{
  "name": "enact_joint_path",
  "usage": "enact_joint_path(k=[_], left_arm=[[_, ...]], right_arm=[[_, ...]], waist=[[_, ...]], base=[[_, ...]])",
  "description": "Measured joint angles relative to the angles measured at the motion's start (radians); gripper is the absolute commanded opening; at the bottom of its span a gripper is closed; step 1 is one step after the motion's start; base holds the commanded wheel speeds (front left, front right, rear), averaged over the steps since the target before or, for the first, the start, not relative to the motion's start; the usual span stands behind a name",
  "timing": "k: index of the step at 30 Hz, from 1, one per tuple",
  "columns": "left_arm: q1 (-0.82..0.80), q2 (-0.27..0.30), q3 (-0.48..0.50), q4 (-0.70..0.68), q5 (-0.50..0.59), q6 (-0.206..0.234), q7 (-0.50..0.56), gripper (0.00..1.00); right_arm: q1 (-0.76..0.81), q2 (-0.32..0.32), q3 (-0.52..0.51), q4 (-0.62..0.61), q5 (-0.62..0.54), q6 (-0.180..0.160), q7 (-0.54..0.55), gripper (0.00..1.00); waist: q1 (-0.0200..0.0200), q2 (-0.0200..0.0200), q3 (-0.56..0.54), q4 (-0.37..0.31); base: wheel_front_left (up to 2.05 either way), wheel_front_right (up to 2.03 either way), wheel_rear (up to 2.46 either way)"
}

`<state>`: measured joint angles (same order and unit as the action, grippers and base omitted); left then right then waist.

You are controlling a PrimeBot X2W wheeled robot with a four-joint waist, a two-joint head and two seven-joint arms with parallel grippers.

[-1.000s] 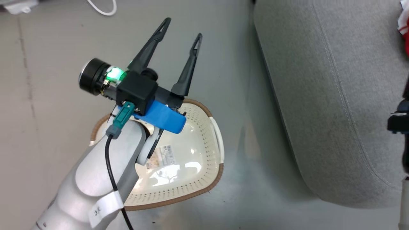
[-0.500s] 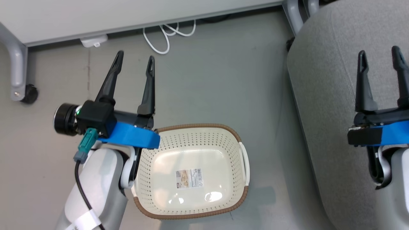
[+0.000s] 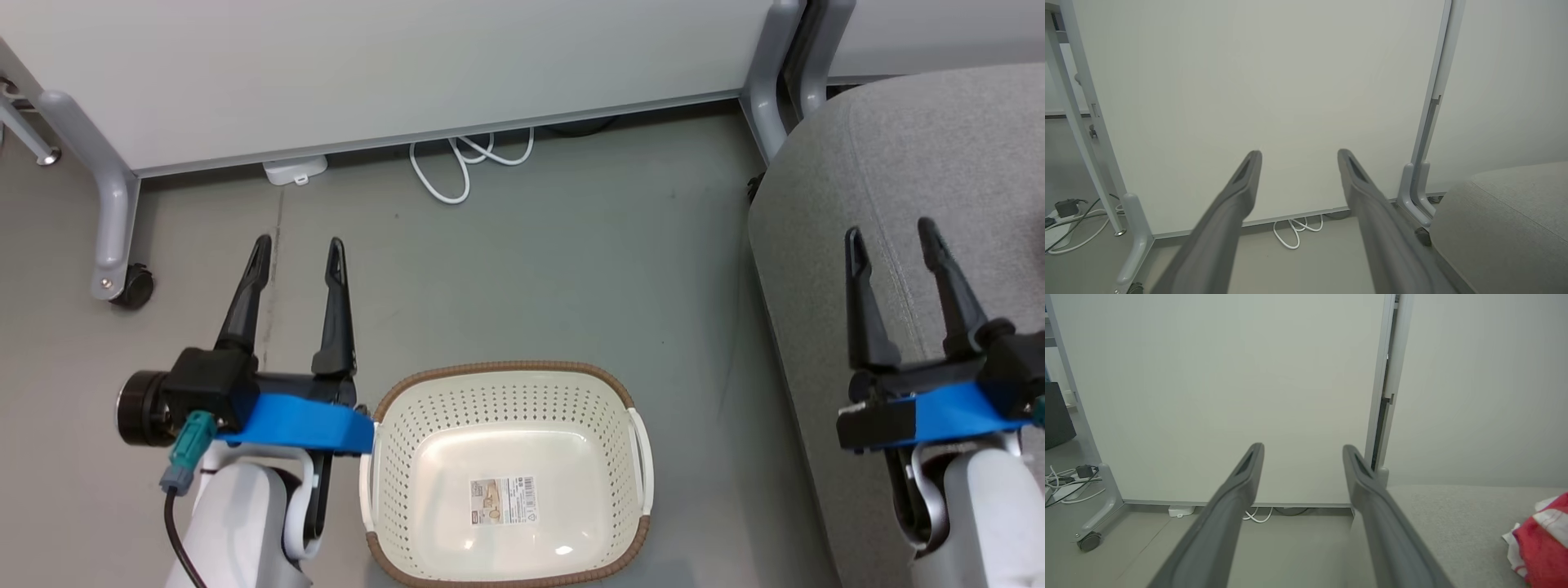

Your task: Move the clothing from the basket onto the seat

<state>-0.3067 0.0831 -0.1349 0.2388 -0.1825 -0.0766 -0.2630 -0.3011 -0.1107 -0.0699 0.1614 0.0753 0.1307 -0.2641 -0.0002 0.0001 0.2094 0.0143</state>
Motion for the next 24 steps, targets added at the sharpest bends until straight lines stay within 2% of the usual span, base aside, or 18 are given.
enact_joint_path(k=[16, 24], left_arm=[[0.128, -0.027, 0.073, -0.004, 0.036, -0.030, 0.000, 1.00], [0.162, -0.031, 0.083, 0.002, 0.036, -0.038, 0.000, 1.00]], right_arm=[[0.148, 0.037, -0.034, -0.001, 0.014, 0.000, 0.000, 1.00], [0.175, 0.048, -0.030, 0.005, 0.015, 0.000, 0.000, 1.00]], waist=[[0.0001, 0.0000, -0.074, -0.002], [0.0001, 0.0000, -0.097, 0.000]], base=[[0.00, 0.00, 0.00], [0.00, 0.00, 0.00]])
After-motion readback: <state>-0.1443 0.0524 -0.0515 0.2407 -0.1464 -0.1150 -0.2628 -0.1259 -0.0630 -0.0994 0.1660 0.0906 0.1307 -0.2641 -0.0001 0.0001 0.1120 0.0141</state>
